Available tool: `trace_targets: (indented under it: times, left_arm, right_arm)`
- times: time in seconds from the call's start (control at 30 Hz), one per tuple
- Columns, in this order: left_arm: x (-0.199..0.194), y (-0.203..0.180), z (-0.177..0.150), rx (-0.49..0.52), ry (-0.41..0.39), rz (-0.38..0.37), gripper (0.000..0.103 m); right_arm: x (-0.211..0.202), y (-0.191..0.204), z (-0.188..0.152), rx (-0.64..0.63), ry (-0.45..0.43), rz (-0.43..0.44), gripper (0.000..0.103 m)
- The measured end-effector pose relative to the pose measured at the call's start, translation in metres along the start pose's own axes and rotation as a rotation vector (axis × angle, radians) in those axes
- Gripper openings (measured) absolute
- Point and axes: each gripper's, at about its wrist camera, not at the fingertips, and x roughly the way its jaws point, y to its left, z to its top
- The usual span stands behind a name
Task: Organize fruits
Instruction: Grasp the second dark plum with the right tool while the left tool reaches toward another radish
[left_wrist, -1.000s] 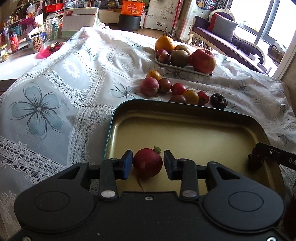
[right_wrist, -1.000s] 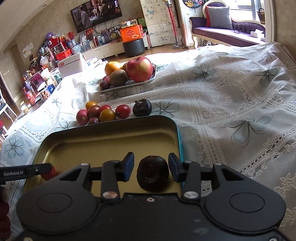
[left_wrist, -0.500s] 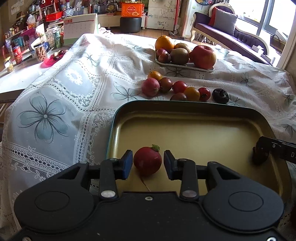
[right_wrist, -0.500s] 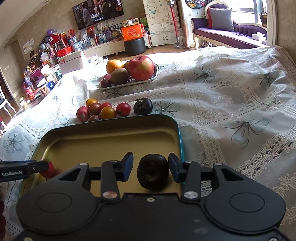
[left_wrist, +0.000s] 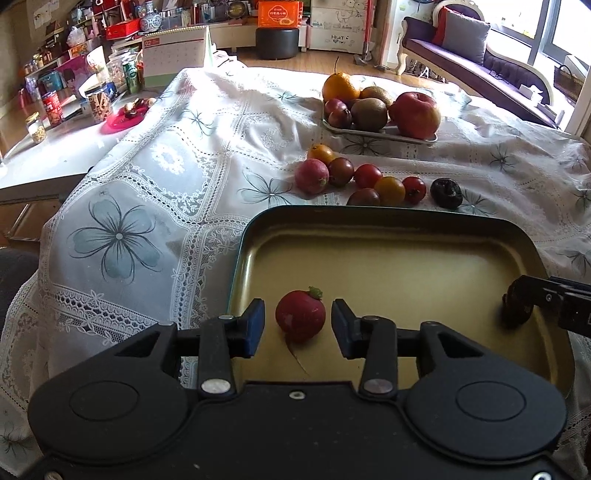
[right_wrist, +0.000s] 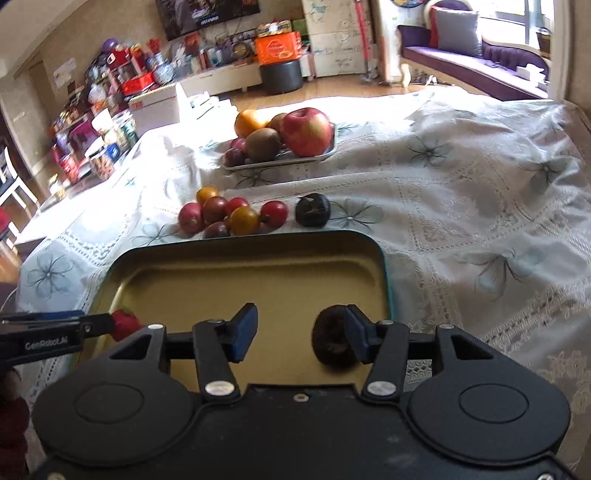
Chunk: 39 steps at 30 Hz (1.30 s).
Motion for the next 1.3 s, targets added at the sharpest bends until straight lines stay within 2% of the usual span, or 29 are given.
trace_targets:
  times: [0.13,0.27,0.43,0.57,0.67,0.87,1.0,1.3]
  left_arm:
    - [0.001,0.008,0.012,0.0,0.016,-0.054,0.05]
    - [0.009,0.012,0.031,0.012,0.048,-0.081,0.05]
    - [0.026,0.021,0.063,-0.027,0.082,-0.121,0.049]
    - [0.041,0.021,0.088,-0.019,0.09,-0.125,0.049]
    - [0.055,0.02,0.107,-0.017,0.094,-0.134,0.049]
    - [0.084,0.008,0.131,0.029,0.094,-0.09,0.049]
    - [0.102,-0.001,0.137,0.065,0.104,-0.076,0.049]
    - [0.129,-0.003,0.145,0.028,0.131,-0.076,0.049]
  right_arm:
    - [0.0,0.004,0.018,0.023,0.024,0.064,0.054]
    - [0.012,0.001,0.041,0.053,0.09,0.104,0.054]
    - [0.038,-0.006,0.074,0.109,0.135,0.073,0.055]
    - [0.068,-0.017,0.099,0.17,0.211,0.08,0.055]
    - [0.089,-0.021,0.114,0.186,0.232,0.05,0.055]
    - [0.122,-0.024,0.132,0.178,0.224,-0.03,0.055]
    - [0.138,-0.021,0.135,0.158,0.229,-0.069,0.055]
    - [0.166,-0.002,0.132,0.112,0.246,-0.129,0.055]
